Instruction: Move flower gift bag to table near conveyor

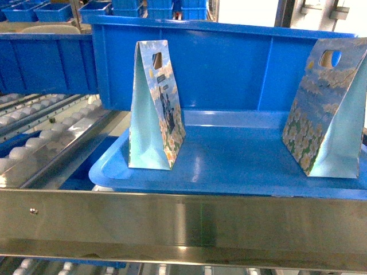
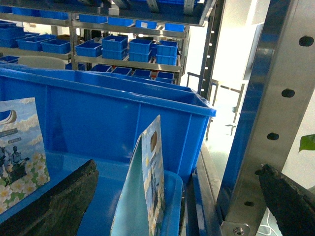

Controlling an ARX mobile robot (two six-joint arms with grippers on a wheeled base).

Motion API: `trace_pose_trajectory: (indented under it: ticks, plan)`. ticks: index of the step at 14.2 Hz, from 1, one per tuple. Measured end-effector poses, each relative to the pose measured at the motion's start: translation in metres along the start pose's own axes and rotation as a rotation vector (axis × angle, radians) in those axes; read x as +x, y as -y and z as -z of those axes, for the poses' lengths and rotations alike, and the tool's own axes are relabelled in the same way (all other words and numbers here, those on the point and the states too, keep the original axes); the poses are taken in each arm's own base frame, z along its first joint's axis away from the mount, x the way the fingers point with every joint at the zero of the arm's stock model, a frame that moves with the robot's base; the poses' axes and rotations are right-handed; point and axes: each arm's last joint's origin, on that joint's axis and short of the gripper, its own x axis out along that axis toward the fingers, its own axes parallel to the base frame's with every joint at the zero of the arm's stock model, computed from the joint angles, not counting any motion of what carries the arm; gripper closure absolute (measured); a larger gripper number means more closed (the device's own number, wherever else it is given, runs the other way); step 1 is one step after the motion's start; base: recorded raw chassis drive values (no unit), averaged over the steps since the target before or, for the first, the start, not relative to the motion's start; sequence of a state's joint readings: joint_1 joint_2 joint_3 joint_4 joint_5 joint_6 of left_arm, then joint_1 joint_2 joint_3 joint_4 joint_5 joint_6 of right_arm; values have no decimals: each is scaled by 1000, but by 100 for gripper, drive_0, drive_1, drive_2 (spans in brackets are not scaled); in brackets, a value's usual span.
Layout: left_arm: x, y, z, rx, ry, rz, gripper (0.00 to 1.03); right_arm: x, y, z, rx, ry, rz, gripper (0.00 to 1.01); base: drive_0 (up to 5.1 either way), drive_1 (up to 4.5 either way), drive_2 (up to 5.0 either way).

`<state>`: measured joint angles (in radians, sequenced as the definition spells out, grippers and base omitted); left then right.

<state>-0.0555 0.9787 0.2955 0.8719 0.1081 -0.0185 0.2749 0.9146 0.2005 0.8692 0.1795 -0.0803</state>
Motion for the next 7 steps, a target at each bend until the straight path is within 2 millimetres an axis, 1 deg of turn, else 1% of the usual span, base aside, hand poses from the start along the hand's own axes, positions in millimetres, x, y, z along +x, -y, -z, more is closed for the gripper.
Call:
trace_pose_trajectory:
  ticks: [1,3,6,7]
  plan:
    - [0,0,0,0,-1,1,5,0,0,0,-2,2,1,3,0,0,0]
    - [0,0,0,0,0,1,5,11,-3,-2,-5,-17,-13,3,0,0,0]
    - [0,0,0,0,-1,1,5,43,-10,-14,-17,6,-24,3,0,0,0]
    - [0,0,0,0,-1,1,5,64,-13,-13,-29,-25,-26,3,0,0,0]
